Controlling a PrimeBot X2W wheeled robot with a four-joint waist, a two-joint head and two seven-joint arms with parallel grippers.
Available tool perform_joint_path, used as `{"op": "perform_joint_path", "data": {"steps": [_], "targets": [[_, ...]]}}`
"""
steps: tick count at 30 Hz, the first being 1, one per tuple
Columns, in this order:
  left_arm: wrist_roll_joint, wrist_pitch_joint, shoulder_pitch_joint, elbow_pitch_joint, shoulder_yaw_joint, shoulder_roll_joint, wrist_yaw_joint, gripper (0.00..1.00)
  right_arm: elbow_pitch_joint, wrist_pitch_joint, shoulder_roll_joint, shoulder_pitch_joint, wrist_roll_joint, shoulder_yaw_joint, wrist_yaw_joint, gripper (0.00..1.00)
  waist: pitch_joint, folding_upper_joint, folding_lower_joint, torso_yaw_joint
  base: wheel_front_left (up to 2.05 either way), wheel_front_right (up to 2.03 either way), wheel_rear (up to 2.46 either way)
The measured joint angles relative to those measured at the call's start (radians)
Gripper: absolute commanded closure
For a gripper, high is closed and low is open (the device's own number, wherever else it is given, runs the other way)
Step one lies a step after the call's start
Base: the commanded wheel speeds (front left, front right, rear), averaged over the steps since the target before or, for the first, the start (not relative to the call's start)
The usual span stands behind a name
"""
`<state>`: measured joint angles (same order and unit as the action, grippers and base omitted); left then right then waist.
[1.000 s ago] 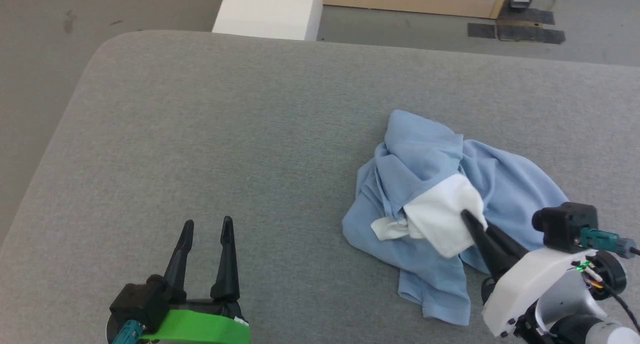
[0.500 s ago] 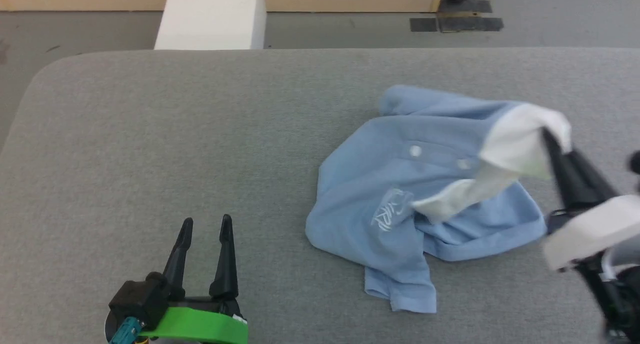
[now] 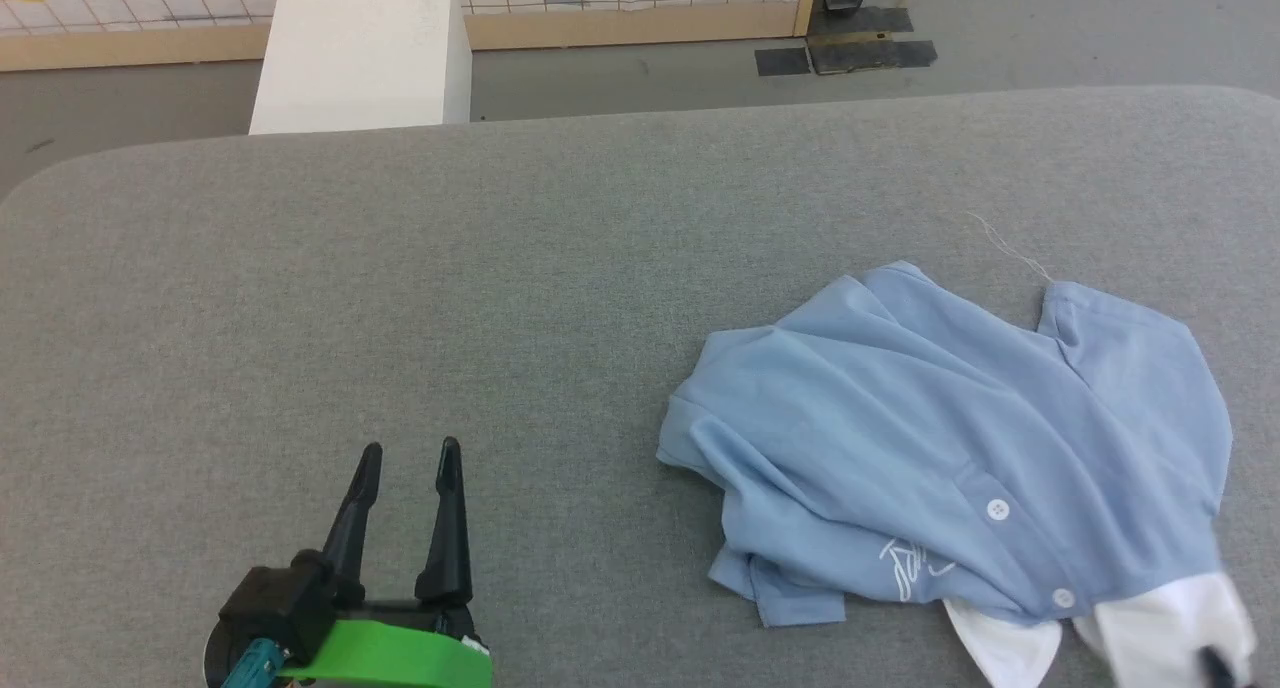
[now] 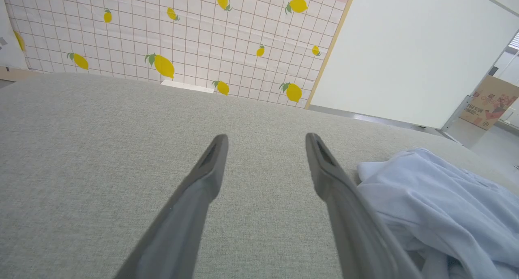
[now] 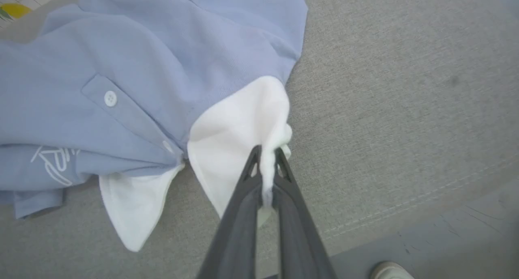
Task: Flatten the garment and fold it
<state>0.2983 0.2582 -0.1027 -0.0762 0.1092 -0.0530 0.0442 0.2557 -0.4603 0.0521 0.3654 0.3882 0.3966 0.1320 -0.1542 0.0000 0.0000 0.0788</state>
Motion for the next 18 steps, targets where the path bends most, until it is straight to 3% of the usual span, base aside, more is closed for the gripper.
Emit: {"op": "perform_joint_path", "data": {"steps": [3,5,6,10,18], "targets": [[-0.005,0.0,0.0,0.003,0.002,0.0,0.007,0.0,-0.088,0.06,-0.002,0.003,-0.003,-0.066,0.0,0.96,0.004,0.0,0.0,0.004,0.0,0.0,0.0],[-0.008,0.0,0.0,0.004,0.002,0.0,0.008,0.0,-0.115,0.093,-0.002,-0.003,-0.024,-0.093,0.0,0.56,0.008,0.0,0.0,0.005,0.0,0.0,0.0],[-0.008,0.0,0.0,0.005,0.004,0.0,0.008,0.0,-0.125,0.108,-0.003,-0.014,-0.022,-0.101,0.0,0.02,0.011,0.0,0.0,0.005,0.0,0.0,0.0],[-0.008,0.0,0.0,0.008,0.005,0.0,0.01,0.0,-0.092,0.114,-0.003,-0.062,-0.01,-0.114,0.0,0.0,0.022,0.0,0.0,0.0,0.0,0.0,0.0],[-0.008,0.0,-0.017,0.007,0.008,0.0,0.012,0.0,0.273,-0.103,-0.002,-0.214,-0.022,-0.092,0.0,0.0,0.033,0.0,0.0,-0.027,0.0,0.0,0.0]]}}
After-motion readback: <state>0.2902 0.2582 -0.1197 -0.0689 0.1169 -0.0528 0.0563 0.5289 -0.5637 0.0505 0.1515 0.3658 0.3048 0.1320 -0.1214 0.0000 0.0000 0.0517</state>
